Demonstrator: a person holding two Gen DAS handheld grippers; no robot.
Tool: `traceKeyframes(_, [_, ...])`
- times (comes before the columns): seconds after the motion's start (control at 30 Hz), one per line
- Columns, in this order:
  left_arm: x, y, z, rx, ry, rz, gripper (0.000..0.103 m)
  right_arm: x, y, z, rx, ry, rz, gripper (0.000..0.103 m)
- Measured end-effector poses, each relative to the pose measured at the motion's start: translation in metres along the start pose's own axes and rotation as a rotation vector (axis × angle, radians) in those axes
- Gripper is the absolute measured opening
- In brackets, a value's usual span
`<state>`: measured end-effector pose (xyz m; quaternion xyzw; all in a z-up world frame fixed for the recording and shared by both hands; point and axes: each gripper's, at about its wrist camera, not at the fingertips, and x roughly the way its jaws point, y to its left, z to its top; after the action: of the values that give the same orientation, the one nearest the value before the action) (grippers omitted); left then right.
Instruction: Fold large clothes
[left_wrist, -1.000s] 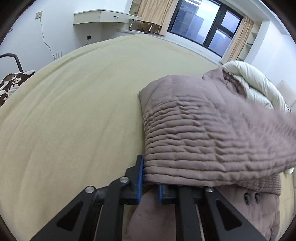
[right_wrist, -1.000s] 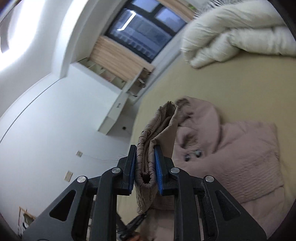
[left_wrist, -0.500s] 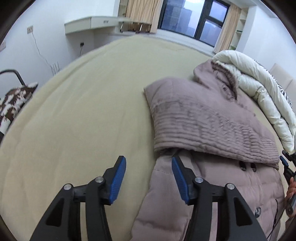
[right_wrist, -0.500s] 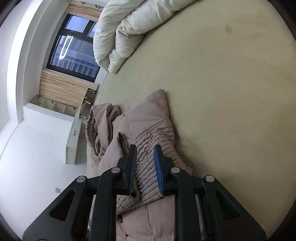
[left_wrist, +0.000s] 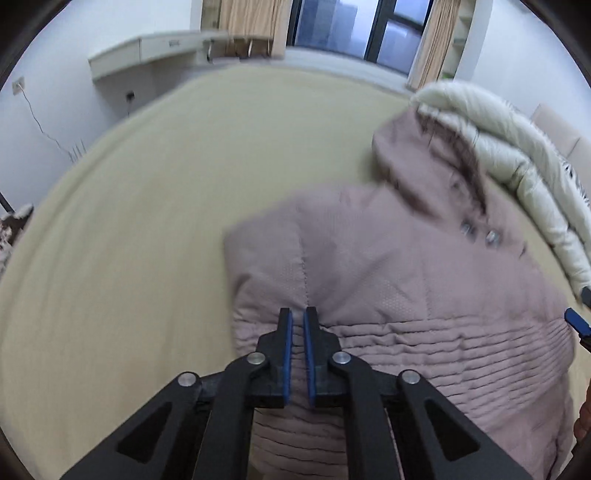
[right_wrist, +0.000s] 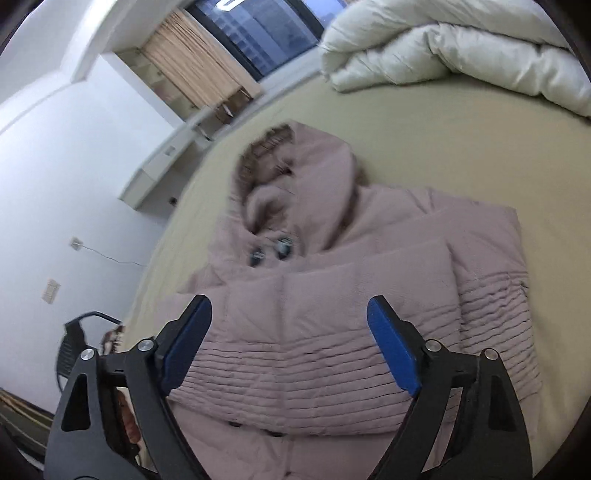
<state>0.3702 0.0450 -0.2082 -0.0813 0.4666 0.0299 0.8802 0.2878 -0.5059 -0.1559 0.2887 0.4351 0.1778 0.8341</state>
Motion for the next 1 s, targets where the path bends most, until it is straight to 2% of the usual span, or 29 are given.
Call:
traceKeyframes(0.03, [0.009, -0.001, -0.008, 0.011, 0.006, -0.001, 0.006, 0.014, -0.012, -0.006, 0.005, 0.037, -0.058, 0.066])
traceKeyframes(0.07, [0.013, -0.006, -0.012, 0.034, -0.007, 0.015, 0.005, 0.018, -0.019, -0.011, 0.005, 0.042, -0.075, 0.048])
traceKeyframes(0.1, [0.014, -0.013, -0.013, 0.071, -0.013, 0.046, 0.003, 0.020, -0.028, -0.015, -0.009, 0.029, -0.084, 0.040])
traceKeyframes(0.13, [0.014, -0.021, -0.013, 0.115, -0.009, 0.071, 0.002, 0.018, -0.036, -0.017, -0.009, 0.014, -0.080, 0.033])
traceKeyframes(0.17, [0.011, -0.024, -0.011, 0.136, -0.004, 0.076, 0.001, 0.016, -0.042, -0.017, 0.009, 0.005, -0.050, 0.033])
traceKeyframes(0.23, [-0.003, -0.015, -0.005, 0.082, -0.003, 0.034, 0.001, 0.013, -0.049, -0.015, 0.035, 0.004, -0.025, 0.033])
traceKeyframes(0.3, [-0.031, -0.003, -0.004, 0.018, -0.076, 0.013, 0.001, 0.003, -0.045, -0.013, 0.040, -0.003, -0.073, 0.035])
traceKeyframes(0.33, [-0.043, -0.006, -0.007, 0.037, -0.121, 0.009, 0.001, -0.004, -0.039, -0.012, 0.038, -0.020, -0.088, 0.041])
traceKeyframes(0.37, [-0.045, -0.013, -0.009, 0.072, -0.123, 0.009, 0.001, -0.014, -0.030, -0.012, 0.024, -0.055, -0.064, 0.055])
traceKeyframes(0.4, [-0.040, -0.023, -0.012, 0.114, -0.091, -0.002, 0.001, -0.024, -0.022, -0.014, 0.004, -0.098, -0.025, 0.065])
traceKeyframes(0.43, [-0.028, -0.032, -0.016, 0.143, -0.046, -0.012, 0.001, -0.033, -0.019, -0.018, -0.014, -0.133, -0.012, 0.083])
traceKeyframes(0.47, [-0.015, -0.038, -0.022, 0.168, -0.019, 0.012, 0.001, -0.037, -0.011, -0.020, -0.036, -0.151, -0.020, 0.089])
traceKeyframes(0.5, [-0.008, -0.041, -0.026, 0.181, -0.024, 0.030, 0.001, -0.031, -0.004, -0.023, -0.066, -0.130, -0.037, 0.089])
traceKeyframes(0.53, [-0.005, -0.044, -0.027, 0.190, -0.032, 0.044, 0.001, -0.017, -0.002, -0.025, -0.090, -0.072, -0.061, 0.089])
traceKeyframes(0.57, [-0.007, -0.046, -0.025, 0.194, -0.024, 0.050, 0.001, 0.006, -0.005, -0.031, -0.099, 0.038, -0.113, 0.090])
traceKeyframes(0.6, [-0.010, -0.048, -0.023, 0.199, -0.012, 0.048, 0.001, 0.024, -0.009, -0.038, -0.122, 0.101, -0.144, 0.090])
traceKeyframes(0.63, [-0.016, -0.048, -0.020, 0.205, -0.004, 0.046, 0.001, 0.027, -0.004, -0.045, -0.199, 0.094, -0.177, 0.090])
traceKeyframes(0.7, [-0.036, -0.043, -0.015, 0.186, -0.022, 0.049, 0.014, 0.019, 0.009, -0.045, -0.247, 0.084, -0.213, 0.090])
traceKeyframes(0.73, [-0.046, -0.040, -0.011, 0.175, -0.057, 0.048, 0.022, 0.011, 0.011, -0.041, -0.220, 0.056, -0.193, 0.090])
traceKeyframes(0.77, [-0.055, -0.040, -0.006, 0.170, -0.089, 0.050, 0.049, -0.002, 0.011, -0.035, -0.178, -0.003, -0.146, 0.090])
traceKeyframes(0.8, [-0.062, -0.042, 0.003, 0.170, -0.115, 0.049, 0.070, -0.014, 0.010, -0.028, -0.153, -0.051, -0.118, 0.090])
traceKeyframes(0.87, [-0.067, -0.051, 0.028, 0.176, -0.145, 0.019, 0.077, -0.020, 0.012, -0.006, -0.135, -0.093, -0.100, 0.090])
traceKeyframes(1.0, [-0.042, -0.083, 0.094, 0.161, -0.133, -0.038, 0.077, 0.007, 0.022, 0.056, -0.167, -0.072, -0.107, 0.090])
